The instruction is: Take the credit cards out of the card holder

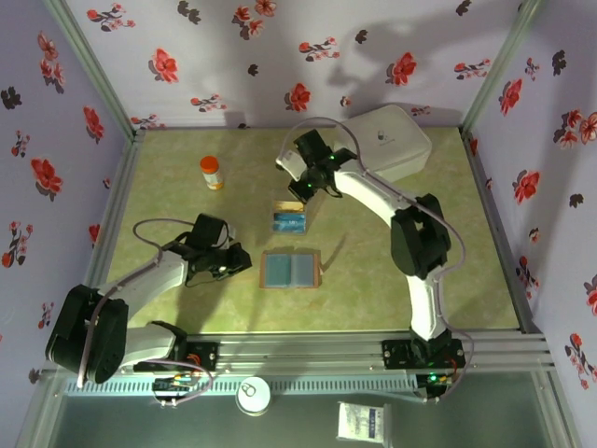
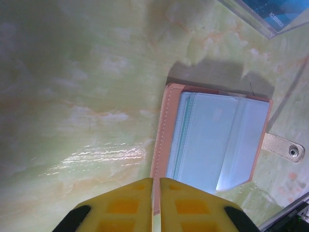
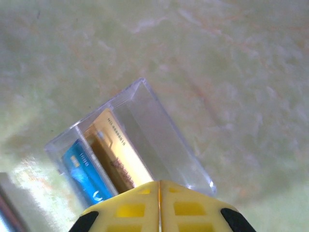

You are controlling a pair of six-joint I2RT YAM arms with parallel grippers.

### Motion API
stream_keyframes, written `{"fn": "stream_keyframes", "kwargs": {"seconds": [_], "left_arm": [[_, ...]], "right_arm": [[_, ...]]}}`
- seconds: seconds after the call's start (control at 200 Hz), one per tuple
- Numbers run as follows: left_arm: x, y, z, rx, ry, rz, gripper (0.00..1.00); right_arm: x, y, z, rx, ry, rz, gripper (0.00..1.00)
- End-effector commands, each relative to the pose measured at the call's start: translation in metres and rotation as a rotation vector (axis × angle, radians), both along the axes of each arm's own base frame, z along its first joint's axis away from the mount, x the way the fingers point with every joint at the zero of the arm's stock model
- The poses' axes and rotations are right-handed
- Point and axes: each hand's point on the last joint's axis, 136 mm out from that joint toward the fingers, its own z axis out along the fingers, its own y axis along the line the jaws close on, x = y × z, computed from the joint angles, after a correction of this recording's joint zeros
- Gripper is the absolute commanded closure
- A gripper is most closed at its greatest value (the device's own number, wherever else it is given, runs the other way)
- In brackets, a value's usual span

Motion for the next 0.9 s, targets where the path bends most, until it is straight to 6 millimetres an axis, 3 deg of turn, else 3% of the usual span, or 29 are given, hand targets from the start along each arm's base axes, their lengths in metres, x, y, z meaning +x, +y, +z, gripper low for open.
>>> {"fn": "stream_keyframes", "kwargs": {"seconds": [0.0,0.18,0.4,0.54,0.79,0.895], "left_arm": [[0.001,-0.009,0.003,-0.028,-0.002,-0.011,0.9],[0.002,-0.019,0.005,-0.04,-0.007,-0.025,0.9],[0.003,-0.031,0.005,-0.032,-0.016,-0.044,0.91],[0.003,-0.034,0.004,-0.028,-0.017,-0.046,0.93],[0.007,-0.042,-0.004,-0.025,-0.006,-0.064,0.95],[0.008,-0.048,-0.007,-0.026,-0.003,-0.079,0.96]], "right_arm": [[-0.006,-0.005,0.019,0.125,0.019,-0.17,0.89],[-0.044,-0.013,0.021,0.239,0.094,-0.319,0.86],[-0.091,-0.008,0.018,0.374,0.185,-0.446,0.87],[-0.118,-0.001,0.004,0.393,0.275,-0.491,0.88],[-0.146,0.009,-0.018,0.398,0.454,-0.586,0.89],[-0.155,0.017,-0.028,0.404,0.522,-0.586,0.85]]}}
